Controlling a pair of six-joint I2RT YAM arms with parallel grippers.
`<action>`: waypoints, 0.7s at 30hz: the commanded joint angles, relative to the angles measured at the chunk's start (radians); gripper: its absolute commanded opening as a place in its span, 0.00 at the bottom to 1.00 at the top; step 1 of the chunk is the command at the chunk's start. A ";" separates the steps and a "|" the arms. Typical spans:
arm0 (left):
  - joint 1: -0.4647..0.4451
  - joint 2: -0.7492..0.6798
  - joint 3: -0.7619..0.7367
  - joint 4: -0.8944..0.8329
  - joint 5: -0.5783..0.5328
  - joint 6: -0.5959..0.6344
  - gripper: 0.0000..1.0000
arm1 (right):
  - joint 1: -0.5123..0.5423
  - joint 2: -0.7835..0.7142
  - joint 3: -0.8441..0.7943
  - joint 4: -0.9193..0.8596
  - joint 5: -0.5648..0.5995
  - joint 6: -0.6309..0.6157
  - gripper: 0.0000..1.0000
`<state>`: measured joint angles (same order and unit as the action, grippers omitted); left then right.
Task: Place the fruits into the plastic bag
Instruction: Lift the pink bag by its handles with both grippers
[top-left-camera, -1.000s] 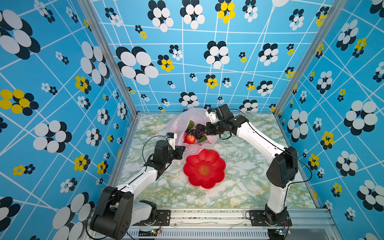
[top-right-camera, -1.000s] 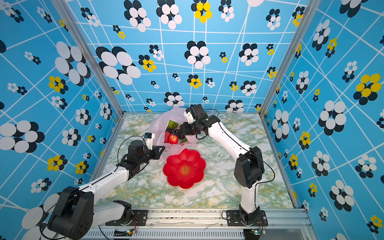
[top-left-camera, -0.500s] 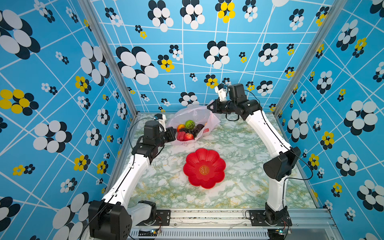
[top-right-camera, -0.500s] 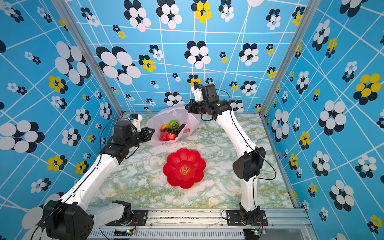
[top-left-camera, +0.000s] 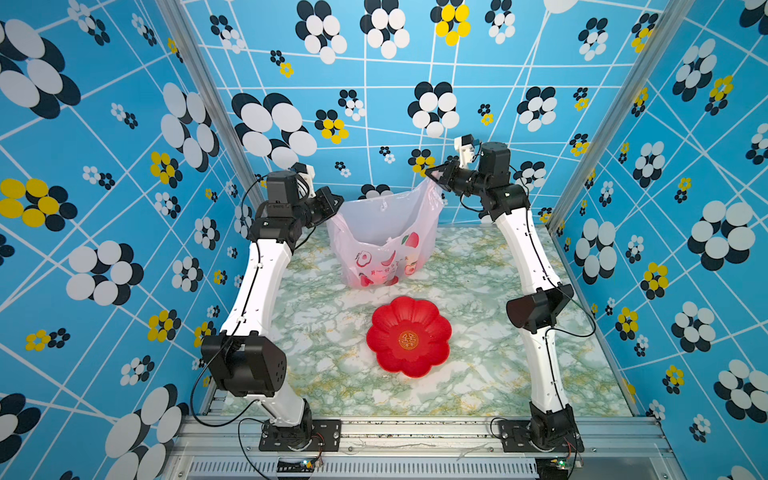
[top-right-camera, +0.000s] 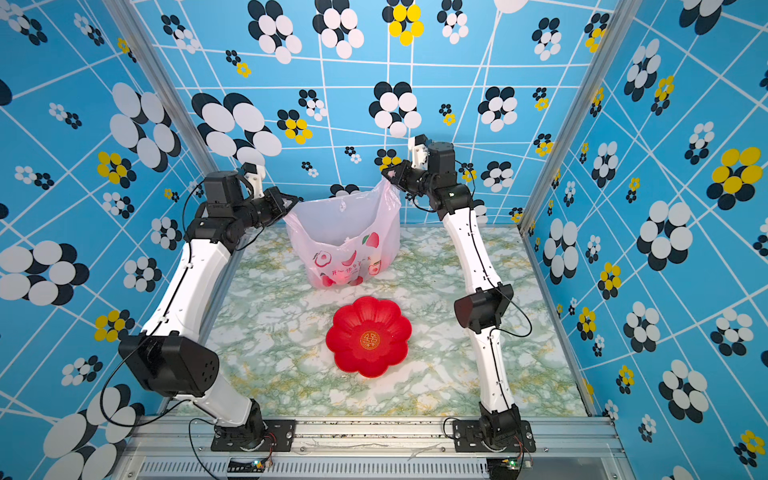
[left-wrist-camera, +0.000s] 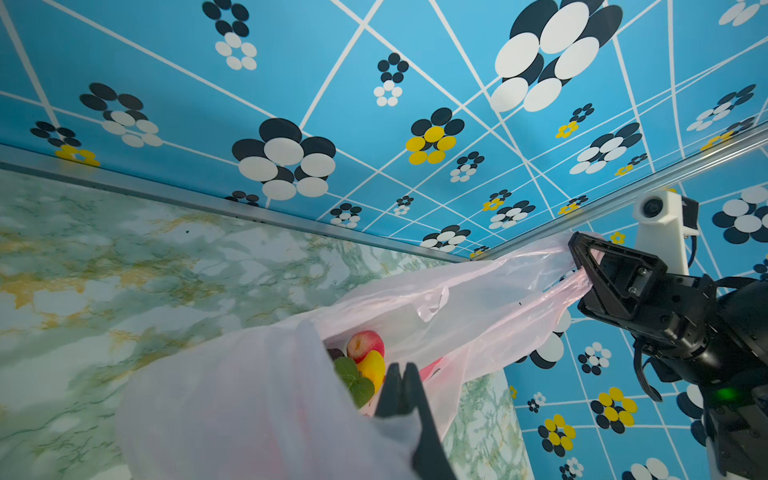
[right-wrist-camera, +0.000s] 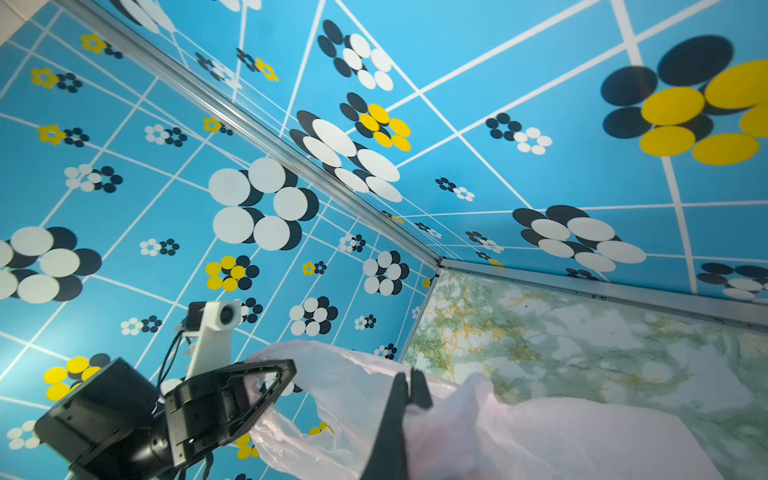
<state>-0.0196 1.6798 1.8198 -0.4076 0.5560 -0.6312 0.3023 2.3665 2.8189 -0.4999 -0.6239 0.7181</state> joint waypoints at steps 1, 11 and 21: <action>0.004 0.009 0.081 0.027 0.051 -0.044 0.00 | 0.001 -0.088 0.011 0.095 -0.066 -0.048 0.00; -0.063 0.080 0.205 0.082 0.091 -0.085 0.00 | 0.011 -0.237 -0.176 0.157 -0.116 -0.190 0.00; -0.100 0.071 0.240 0.070 0.038 -0.044 0.00 | 0.015 -0.593 -0.689 0.306 0.139 -0.410 0.00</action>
<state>-0.1184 1.7622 2.0037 -0.3637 0.6285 -0.7151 0.3119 1.9068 2.2192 -0.3183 -0.6090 0.4198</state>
